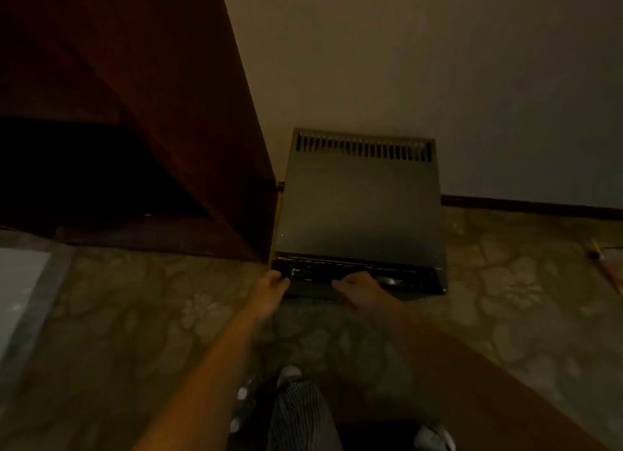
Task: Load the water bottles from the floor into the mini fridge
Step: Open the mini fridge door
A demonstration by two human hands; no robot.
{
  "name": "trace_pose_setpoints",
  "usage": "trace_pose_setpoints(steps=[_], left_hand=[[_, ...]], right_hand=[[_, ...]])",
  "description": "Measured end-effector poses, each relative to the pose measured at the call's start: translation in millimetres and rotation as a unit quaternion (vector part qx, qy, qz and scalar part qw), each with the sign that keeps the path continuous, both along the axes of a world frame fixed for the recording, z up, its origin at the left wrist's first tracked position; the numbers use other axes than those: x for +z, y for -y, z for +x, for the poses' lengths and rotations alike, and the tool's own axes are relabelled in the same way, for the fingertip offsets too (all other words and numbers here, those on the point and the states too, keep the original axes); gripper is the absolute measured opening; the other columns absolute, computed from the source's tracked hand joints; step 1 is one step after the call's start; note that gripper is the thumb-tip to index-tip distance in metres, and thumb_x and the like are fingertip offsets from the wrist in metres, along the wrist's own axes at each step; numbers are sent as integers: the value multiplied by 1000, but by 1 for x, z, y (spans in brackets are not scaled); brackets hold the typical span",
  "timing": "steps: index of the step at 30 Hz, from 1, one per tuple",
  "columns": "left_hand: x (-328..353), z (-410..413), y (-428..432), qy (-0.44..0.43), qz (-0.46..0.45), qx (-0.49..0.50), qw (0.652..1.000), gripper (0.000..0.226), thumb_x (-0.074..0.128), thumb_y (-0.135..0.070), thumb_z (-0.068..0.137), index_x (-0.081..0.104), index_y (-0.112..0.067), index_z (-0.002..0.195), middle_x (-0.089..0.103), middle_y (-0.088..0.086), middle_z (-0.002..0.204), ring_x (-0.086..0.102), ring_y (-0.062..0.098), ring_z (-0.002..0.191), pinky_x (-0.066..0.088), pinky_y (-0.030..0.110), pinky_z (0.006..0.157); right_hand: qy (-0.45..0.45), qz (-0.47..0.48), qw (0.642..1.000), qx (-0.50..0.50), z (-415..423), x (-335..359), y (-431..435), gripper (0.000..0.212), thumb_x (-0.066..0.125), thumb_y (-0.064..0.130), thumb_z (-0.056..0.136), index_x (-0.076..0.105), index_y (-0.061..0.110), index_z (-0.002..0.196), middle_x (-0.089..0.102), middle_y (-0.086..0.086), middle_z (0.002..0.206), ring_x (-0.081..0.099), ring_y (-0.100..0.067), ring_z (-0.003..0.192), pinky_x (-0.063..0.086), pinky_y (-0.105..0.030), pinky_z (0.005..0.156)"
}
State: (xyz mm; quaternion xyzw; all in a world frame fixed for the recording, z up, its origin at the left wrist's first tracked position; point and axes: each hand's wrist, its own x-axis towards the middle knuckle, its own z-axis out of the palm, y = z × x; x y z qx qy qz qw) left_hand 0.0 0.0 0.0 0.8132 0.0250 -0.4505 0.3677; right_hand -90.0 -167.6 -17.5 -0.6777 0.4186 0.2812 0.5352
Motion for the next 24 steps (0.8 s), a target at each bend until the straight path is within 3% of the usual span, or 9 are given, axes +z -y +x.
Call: trace_pose_setpoints(steps=[2,5,9,14,18,21,24], left_hand=[[-19,-1,-1,18,6,3,1000,50,47,-24,95,32,-12,141,42,11,141,42,28,129,37,40,107],[-56,4,-5,67,-23,-7,997,64,53,-33,89,24,-23,145,32,5,150,32,26,138,32,47,113],[-81,14,5,107,3,-27,994,70,51,-33,92,13,-20,148,18,4,156,20,23,143,24,44,117],[-104,11,9,169,22,-34,985,69,54,-34,90,18,-18,146,25,5,153,30,23,138,30,38,111],[-107,8,9,212,66,-65,973,70,55,-34,89,17,-16,146,21,4,154,29,22,138,31,37,109],[-106,9,9,207,60,-68,974,71,55,-34,89,18,-16,146,20,4,154,29,23,138,32,36,108],[-102,6,6,203,60,-62,975,68,55,-34,89,20,-15,144,23,5,152,34,23,135,34,35,105]], right_hand=[[-5,-14,999,-44,1,-31,-7,38,55,36,91,59,9,64,60,-12,71,59,-24,69,49,-32,74],[-44,-3,990,-131,4,-67,-20,47,59,43,85,65,0,104,66,-20,105,64,-34,97,50,-39,86],[-64,-11,977,-202,18,-102,-30,54,60,48,84,60,1,111,64,-17,109,62,-32,102,51,-41,91],[-69,-29,964,-255,23,-129,-35,57,60,50,83,61,-1,108,63,-15,99,63,-30,95,50,-37,82],[-59,-23,959,-276,22,-132,-39,53,60,50,84,60,-1,97,64,-11,87,62,-24,71,48,-29,60],[-59,-25,958,-281,20,-136,-40,58,61,56,79,64,2,100,69,-16,98,68,-31,86,53,-36,70],[-51,-24,959,-276,17,-131,-43,54,61,52,81,63,2,100,69,-17,99,68,-30,85,50,-29,57]])
